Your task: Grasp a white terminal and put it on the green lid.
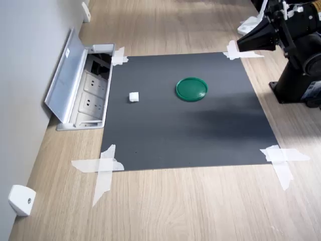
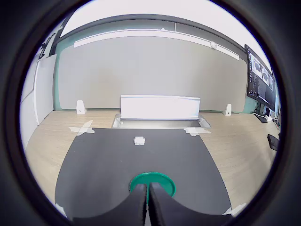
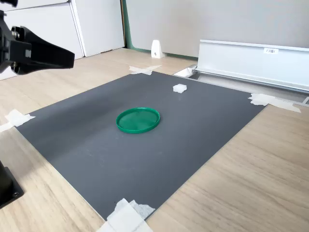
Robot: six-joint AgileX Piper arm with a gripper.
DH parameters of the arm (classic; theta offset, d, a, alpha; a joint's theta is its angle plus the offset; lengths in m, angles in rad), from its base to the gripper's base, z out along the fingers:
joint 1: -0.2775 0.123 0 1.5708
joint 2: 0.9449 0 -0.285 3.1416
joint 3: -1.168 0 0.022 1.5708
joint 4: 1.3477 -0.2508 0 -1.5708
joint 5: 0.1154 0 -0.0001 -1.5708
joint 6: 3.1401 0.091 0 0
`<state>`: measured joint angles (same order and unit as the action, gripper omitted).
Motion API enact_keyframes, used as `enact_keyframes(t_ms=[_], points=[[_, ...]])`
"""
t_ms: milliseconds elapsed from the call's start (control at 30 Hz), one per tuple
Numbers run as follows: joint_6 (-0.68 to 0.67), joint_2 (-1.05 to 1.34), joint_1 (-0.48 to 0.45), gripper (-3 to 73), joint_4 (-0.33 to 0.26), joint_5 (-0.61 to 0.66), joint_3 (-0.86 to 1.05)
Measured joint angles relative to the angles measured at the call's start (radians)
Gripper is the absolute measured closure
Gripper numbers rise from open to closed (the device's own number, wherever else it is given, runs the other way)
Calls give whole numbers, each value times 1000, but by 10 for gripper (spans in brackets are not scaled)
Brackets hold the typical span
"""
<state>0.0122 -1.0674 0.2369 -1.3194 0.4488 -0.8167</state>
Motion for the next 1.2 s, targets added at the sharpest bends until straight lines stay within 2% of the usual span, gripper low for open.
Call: enact_keyframes(t_ms=[900, 1200], points=[[-3, -2, 0, 704, -4, 3, -47], [-3, -227, 0, 704, -4, 3, -214]])
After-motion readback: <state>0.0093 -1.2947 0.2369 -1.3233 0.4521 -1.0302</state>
